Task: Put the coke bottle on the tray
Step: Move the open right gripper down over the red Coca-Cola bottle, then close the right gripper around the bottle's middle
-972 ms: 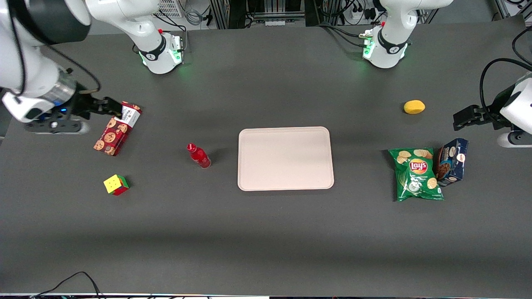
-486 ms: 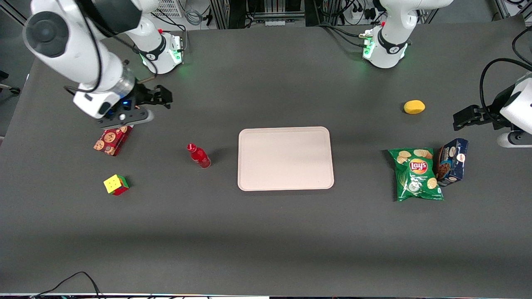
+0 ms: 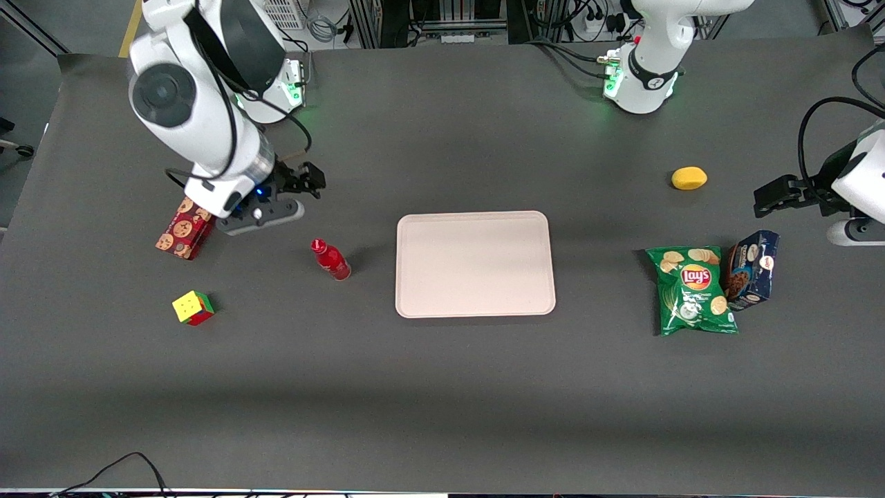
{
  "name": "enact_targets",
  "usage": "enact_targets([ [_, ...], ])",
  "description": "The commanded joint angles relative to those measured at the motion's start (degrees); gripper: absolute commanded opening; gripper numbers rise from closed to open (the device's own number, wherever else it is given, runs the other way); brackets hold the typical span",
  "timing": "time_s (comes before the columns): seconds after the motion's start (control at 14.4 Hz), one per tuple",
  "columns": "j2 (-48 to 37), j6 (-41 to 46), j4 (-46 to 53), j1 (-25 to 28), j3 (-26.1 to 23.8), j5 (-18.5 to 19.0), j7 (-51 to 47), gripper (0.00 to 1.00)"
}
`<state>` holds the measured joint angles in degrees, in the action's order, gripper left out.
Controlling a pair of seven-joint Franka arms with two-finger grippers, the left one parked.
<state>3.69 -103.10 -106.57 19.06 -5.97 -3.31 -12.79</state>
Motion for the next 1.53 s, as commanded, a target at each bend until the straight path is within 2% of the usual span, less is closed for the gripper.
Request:
enact_targets([
  [0.0,5.61,-7.44,-1.7,-0.17,-0.1,-0.73,0.31,1.0],
  [0.28,9.93,-10.1,-2.32,-0.17,-0.1,0.23,0.39,1.0],
  [0.42,10.46,-10.54,-3.11,-0.25,-0.19,2.78,0.39,1.0],
  [0.62,11.95,-12.37,-3.2,-0.52,-0.1,2.87,0.31,1.0],
  [0.9,12.83,-18.88,-6.89,-0.43,-0.1,2.88,0.22,1.0],
  [1.18,12.31,-19.94,-8.91,-0.52,-0.19,4.54,0.31,1.0],
  [1.46,11.69,-20.38,-9.97,-0.61,-0.19,4.54,0.22,1.0],
])
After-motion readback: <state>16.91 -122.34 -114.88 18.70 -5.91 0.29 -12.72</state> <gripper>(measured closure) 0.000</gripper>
